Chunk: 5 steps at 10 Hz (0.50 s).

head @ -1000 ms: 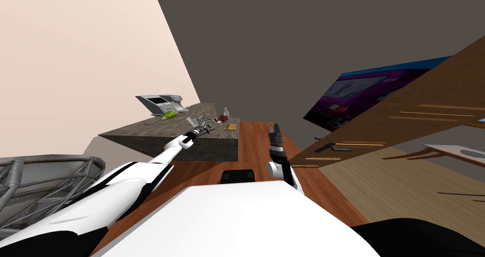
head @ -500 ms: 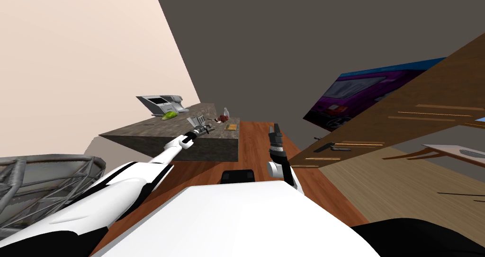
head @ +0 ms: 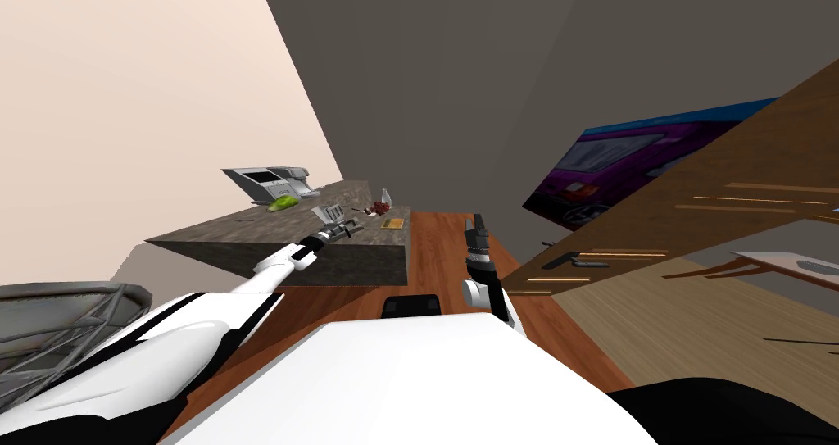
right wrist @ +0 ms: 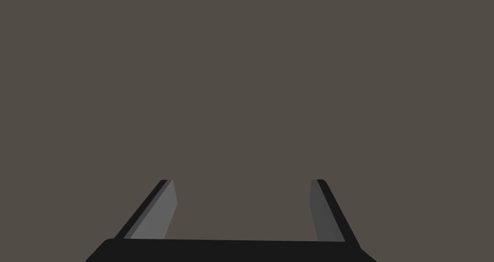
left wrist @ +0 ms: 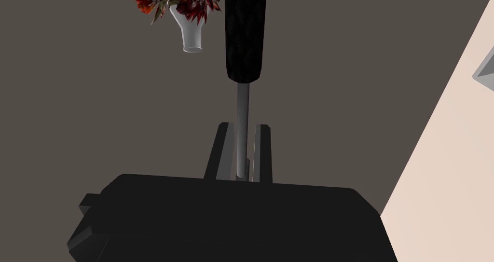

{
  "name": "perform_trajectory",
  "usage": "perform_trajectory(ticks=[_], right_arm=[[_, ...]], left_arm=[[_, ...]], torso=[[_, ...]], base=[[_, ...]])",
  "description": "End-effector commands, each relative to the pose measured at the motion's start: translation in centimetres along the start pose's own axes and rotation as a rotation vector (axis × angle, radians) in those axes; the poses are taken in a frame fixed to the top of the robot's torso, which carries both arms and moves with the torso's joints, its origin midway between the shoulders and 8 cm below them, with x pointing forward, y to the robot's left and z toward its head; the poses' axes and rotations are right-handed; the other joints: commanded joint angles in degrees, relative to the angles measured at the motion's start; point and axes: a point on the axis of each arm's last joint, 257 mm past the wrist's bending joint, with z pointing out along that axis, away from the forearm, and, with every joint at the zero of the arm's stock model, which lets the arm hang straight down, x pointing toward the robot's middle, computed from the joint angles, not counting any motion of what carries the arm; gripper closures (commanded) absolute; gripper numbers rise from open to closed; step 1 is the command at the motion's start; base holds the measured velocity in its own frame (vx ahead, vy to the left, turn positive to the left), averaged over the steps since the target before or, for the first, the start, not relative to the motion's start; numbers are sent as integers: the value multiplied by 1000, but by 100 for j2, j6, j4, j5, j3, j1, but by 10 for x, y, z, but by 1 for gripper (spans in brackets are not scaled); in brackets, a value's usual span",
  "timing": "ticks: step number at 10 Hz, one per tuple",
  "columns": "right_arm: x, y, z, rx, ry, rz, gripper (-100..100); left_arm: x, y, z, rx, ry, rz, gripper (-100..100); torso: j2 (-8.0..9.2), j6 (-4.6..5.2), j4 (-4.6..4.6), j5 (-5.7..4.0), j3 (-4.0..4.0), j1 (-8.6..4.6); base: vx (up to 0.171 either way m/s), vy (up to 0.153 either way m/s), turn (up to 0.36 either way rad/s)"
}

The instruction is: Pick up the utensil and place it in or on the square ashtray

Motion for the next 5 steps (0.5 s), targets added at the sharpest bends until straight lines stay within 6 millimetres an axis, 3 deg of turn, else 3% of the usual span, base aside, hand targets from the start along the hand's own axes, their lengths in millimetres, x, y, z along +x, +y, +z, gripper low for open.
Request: perform_trajectory(ticks=[1,4,5], right_arm=[[0,0,0,0,0,0,0],[0,0,0,0,0,0,0],[0,0,0,0,0,0,0]], left_arm=[[-1,0,-3,6,0,-1,100],[2,26,-32,4,0,-1,100],[2,26,-32,4,0,-1,100]], torso=[[0,0,0,0,0,0],[14,-8,0,8,7,32],[7,-9,-1,7,3,26]], base=[[15,-32,12],[41,-49,-11],[52,-58,9]])
